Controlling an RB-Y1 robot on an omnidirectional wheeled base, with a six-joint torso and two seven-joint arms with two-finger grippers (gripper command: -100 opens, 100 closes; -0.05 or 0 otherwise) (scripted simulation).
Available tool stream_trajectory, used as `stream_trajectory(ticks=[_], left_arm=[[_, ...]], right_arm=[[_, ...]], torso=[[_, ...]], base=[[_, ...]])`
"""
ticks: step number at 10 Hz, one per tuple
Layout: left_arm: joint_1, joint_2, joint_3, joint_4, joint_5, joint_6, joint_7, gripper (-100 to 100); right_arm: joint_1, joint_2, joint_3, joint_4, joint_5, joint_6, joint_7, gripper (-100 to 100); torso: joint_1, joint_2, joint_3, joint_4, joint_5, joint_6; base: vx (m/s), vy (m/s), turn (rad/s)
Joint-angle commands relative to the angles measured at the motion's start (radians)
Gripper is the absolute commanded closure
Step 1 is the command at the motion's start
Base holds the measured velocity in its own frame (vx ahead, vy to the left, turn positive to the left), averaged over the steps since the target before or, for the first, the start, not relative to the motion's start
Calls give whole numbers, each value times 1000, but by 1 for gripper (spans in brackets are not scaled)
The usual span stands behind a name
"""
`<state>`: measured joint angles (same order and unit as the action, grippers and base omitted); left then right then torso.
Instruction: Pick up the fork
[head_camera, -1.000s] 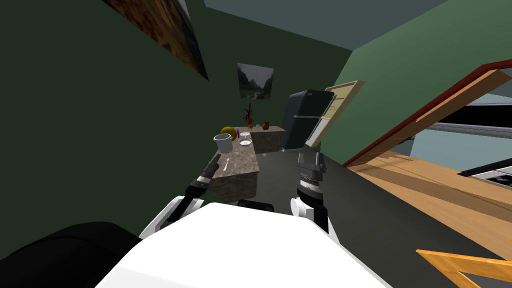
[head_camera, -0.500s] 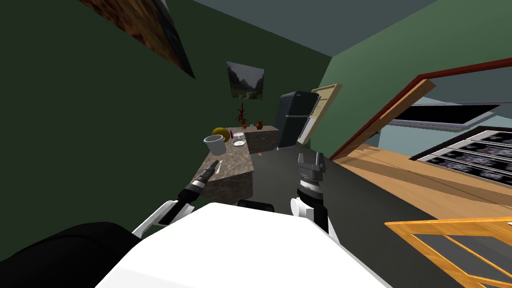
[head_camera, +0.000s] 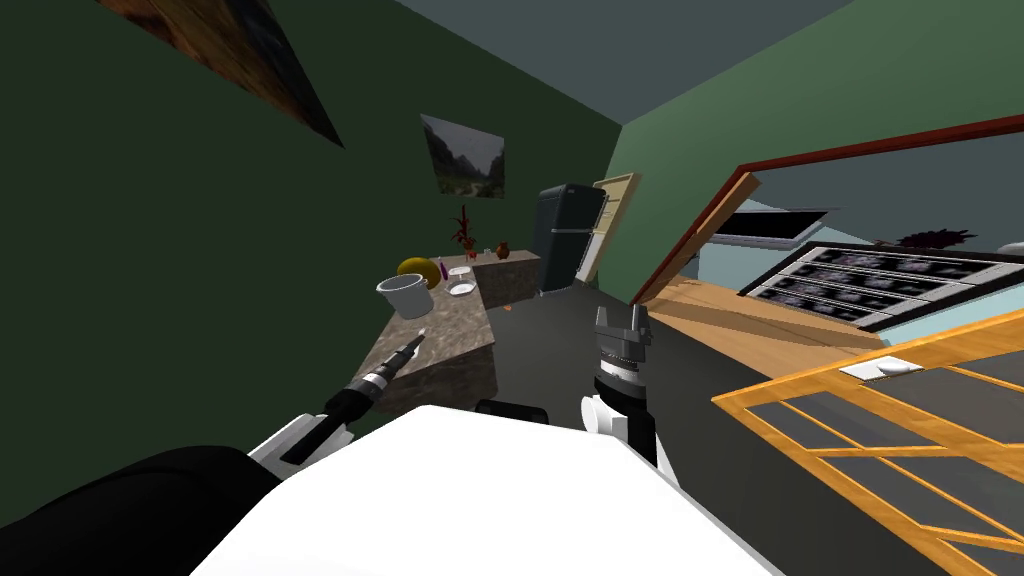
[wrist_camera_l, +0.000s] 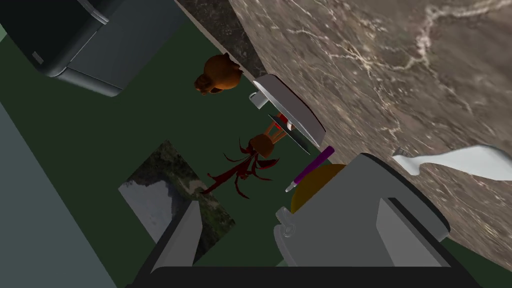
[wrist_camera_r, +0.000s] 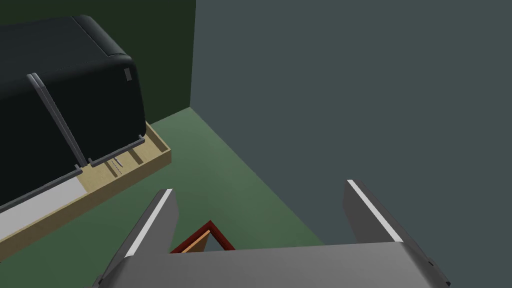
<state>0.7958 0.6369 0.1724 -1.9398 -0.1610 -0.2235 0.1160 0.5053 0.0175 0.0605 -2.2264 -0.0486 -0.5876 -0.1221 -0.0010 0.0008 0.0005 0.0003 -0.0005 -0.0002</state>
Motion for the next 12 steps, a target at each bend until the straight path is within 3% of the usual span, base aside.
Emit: stream_trajectory(ticks=[1,4,5,8,12], left_arm=[[14,50,9,44,-3,31,0,-100],[68,149,34,108,-5,69,3,-100],[68,159,34,108,-5,69,3,-100],[122,252,50,165,-4,104,6,-100],[181,356,48,228,4,140,6,-100]], right_arm=[[0,0,0,0,0,0,0,0],[0,0,0,0,0,0,0,0],[0,0,0,0,0,0,0,0],[0,0,0,0,0,0,0,0],[0,0,0,0,0,0,0,0]], torso=[[0,0,0,0,0,0],[1,0,0,0,0,0],[2,0,0,0,0,0],[2,0,0,0,0,0],[2,0,0,0,1,0]], base=[[3,-24,-207],[-4,-13,-254],[-5,2,-49],[-3,-3,-208],[3,6,-201]])
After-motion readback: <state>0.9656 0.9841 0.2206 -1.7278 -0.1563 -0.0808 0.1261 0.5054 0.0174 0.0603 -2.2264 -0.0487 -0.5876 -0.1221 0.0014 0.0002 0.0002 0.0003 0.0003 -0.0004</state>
